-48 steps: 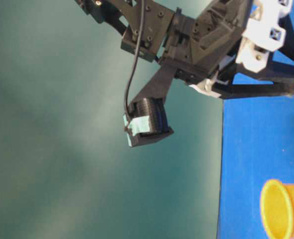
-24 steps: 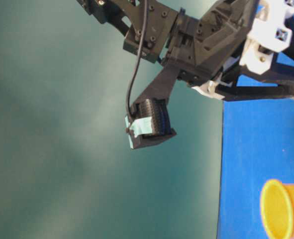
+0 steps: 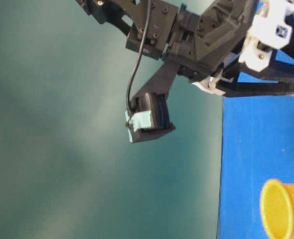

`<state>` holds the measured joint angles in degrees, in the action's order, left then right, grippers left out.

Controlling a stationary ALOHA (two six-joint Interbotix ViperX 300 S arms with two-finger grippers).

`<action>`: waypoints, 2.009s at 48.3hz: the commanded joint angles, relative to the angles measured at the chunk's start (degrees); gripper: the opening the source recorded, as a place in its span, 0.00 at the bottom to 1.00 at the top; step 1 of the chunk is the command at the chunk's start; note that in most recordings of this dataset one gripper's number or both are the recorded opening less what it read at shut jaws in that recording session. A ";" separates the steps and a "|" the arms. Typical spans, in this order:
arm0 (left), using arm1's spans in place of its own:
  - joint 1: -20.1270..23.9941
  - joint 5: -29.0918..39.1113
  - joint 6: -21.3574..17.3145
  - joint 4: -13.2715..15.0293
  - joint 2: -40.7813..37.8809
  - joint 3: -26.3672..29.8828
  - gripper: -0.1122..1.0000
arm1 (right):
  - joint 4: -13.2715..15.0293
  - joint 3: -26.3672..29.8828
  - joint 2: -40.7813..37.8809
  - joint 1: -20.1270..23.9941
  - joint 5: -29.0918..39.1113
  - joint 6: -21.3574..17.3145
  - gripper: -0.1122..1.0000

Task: Move the block forward with right arm.
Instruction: 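Lift the orange cube with the right gripper and pull it rightward, then carry the held cube toward the front-right of the table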

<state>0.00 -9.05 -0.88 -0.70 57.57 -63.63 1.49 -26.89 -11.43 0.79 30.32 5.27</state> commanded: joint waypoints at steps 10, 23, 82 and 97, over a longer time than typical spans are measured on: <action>0.18 -0.35 -0.09 -0.18 0.09 2.29 0.13 | -0.44 -0.70 7.03 0.18 5.89 -0.18 0.54; 0.18 -0.35 -0.09 -0.18 0.09 2.29 0.13 | -0.44 -1.58 12.04 0.18 6.33 -2.02 0.54; 0.18 0.00 0.09 -0.18 0.09 2.37 0.13 | -0.35 7.38 18.63 13.27 15.56 -14.77 0.54; 0.18 0.88 0.18 -0.18 0.09 2.37 0.13 | -0.18 9.40 18.63 17.67 15.82 -18.90 0.54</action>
<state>0.00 -8.00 -0.79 -0.70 57.92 -63.19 1.14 -19.42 5.45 17.58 46.05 -13.01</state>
